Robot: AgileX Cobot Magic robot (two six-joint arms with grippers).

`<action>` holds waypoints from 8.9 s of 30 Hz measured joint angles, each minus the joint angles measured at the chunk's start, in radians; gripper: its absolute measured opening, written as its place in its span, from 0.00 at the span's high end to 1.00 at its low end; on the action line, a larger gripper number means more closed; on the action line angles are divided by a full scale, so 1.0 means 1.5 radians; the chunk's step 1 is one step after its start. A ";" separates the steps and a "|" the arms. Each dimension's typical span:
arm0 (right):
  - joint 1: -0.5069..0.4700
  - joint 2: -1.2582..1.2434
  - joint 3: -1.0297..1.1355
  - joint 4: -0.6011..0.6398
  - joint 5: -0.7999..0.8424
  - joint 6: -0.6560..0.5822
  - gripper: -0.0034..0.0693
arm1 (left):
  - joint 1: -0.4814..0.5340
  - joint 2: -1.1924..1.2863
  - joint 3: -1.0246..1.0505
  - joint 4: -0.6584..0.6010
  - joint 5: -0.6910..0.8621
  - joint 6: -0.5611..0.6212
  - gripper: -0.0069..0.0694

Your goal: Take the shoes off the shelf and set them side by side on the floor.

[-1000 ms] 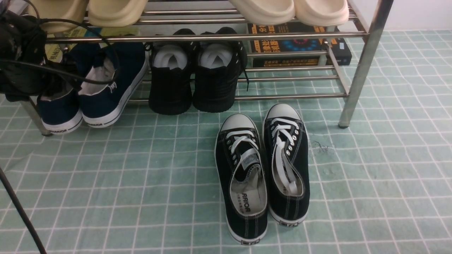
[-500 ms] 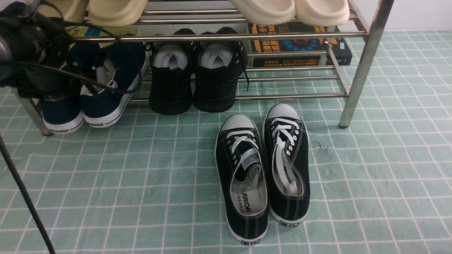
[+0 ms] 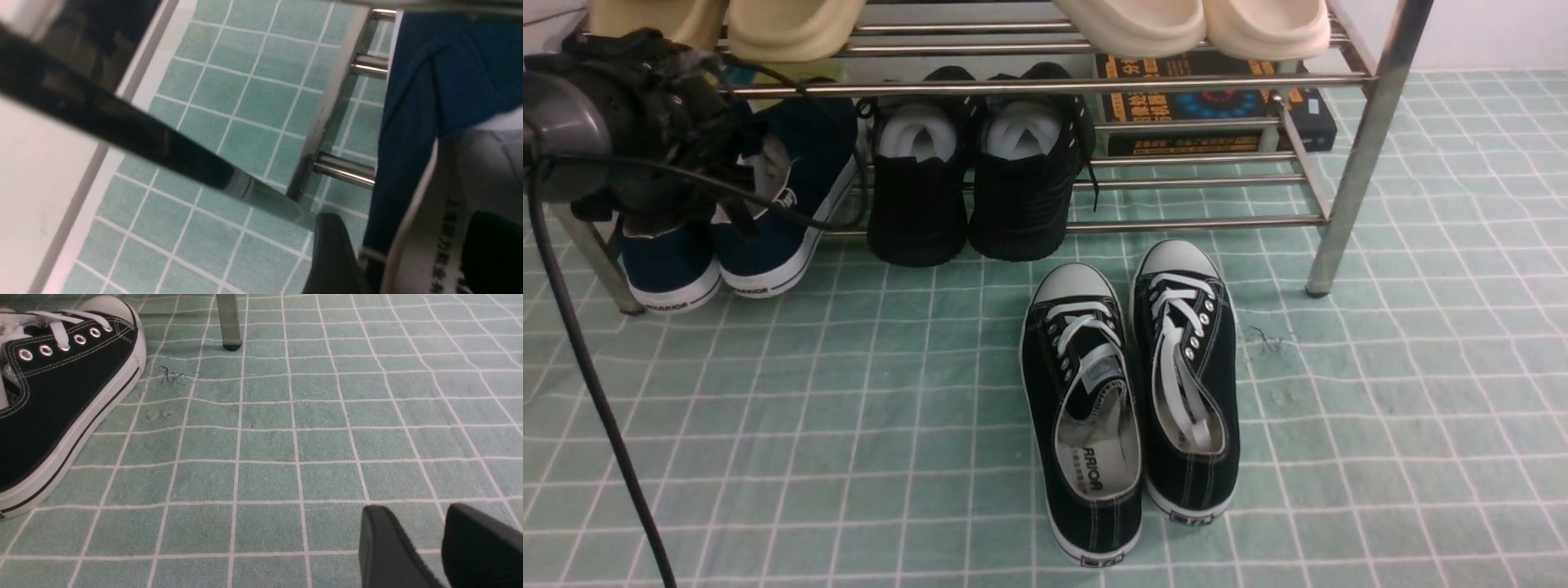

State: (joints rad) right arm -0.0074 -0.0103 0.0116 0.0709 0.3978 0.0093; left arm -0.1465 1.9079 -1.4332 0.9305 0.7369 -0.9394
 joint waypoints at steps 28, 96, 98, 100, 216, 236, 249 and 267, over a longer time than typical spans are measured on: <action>0.000 0.000 0.000 0.000 0.000 0.000 0.63 | 0.000 0.023 -0.008 0.004 0.015 -0.002 0.84; 0.000 0.000 0.000 0.000 0.000 0.000 0.63 | -0.001 -0.381 0.489 -0.350 -0.181 0.075 0.84; 0.000 0.000 0.000 0.000 0.000 0.000 0.63 | -0.001 -0.385 0.489 -0.348 -0.180 0.080 0.83; 0.000 0.000 0.000 0.000 0.000 0.000 0.63 | -0.001 -0.400 0.489 -0.344 -0.172 0.086 0.80; 0.000 0.000 0.000 0.000 0.000 0.000 0.63 | -0.001 -0.408 0.313 -0.718 0.122 0.354 0.86; 0.000 0.000 0.000 0.000 0.000 0.000 0.63 | -0.008 -0.317 0.313 -0.736 0.067 0.234 0.75; 0.000 0.000 0.000 0.000 0.000 0.000 0.63 | -0.043 -0.337 0.265 -0.698 0.089 0.319 0.44; 0.000 0.000 0.000 0.000 0.000 0.000 0.63 | -0.043 -0.693 0.519 -0.734 0.048 0.584 0.90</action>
State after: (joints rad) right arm -0.0074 -0.0103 0.0116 0.0709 0.3978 0.0093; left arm -0.2114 0.8684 -0.6546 -0.1712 0.8094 -0.0635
